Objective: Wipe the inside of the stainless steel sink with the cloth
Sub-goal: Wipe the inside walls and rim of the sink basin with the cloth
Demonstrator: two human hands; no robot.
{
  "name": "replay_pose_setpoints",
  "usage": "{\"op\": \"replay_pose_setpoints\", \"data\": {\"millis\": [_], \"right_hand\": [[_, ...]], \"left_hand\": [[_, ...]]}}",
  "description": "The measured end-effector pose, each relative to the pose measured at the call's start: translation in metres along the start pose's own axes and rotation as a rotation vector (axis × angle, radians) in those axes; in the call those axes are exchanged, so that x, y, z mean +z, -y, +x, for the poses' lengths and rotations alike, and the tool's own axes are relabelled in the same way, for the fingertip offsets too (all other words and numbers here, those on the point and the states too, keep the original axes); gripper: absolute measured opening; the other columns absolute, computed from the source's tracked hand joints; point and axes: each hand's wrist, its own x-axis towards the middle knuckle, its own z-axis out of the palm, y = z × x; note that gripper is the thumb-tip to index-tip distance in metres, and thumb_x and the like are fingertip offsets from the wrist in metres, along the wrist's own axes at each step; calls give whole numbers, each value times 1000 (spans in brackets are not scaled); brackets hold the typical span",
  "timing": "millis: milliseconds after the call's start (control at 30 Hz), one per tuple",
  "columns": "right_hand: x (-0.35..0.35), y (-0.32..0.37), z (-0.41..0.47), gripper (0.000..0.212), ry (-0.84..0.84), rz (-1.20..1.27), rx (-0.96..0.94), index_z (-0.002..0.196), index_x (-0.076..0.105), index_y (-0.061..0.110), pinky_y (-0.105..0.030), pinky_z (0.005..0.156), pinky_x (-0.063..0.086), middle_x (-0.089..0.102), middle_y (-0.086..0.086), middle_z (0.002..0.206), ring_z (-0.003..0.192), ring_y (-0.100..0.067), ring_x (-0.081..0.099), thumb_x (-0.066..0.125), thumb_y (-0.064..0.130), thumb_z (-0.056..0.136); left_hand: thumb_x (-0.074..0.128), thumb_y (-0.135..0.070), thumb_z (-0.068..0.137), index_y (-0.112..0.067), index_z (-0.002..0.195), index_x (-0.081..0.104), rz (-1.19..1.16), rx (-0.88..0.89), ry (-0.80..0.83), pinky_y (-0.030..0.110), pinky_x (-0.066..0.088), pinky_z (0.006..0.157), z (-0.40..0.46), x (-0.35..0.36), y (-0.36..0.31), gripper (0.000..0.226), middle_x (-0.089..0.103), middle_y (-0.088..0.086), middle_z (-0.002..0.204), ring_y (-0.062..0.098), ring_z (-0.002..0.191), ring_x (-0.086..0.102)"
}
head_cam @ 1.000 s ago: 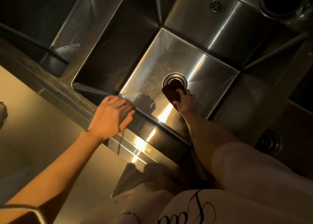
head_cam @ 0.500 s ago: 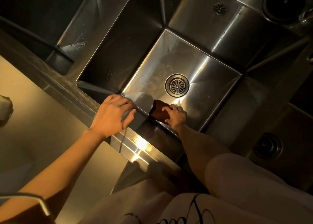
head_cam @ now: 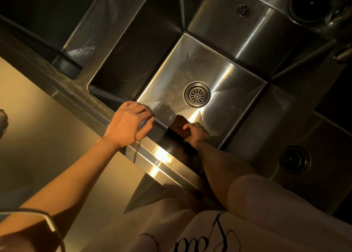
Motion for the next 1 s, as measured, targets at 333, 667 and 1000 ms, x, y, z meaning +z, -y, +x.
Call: {"op": "replay_pose_setpoints", "data": {"millis": [333, 667, 1000], "right_hand": [[-2, -5, 11, 52, -284, 221, 162, 117, 52, 36, -45, 96, 47, 47, 0, 130, 120, -25, 46, 78, 22, 74], [-16, -4, 33, 49, -629, 557, 439, 120, 56, 21, -39, 93, 44, 49, -9, 128, 118, -31, 48, 74, 12, 75], [-9, 50, 70, 50, -909, 1006, 860, 121, 52, 26, -37, 93, 43, 47, -8, 131, 116, -33, 50, 72, 14, 76]], "left_hand": [[37, -35, 96, -13, 100, 73, 25, 118, -41, 41, 42, 95, 16, -15, 4, 43, 69, 7, 101, 23, 94, 63], [40, -37, 96, -19, 107, 73, 94, 402, 74, 37, 37, 98, 74, -25, 35, 39, 69, 0, 105, 18, 100, 62], [42, -36, 96, -17, 110, 72, 132, 796, 154, 40, 38, 97, 146, -48, 123, 38, 69, 2, 107, 23, 100, 64]]}}
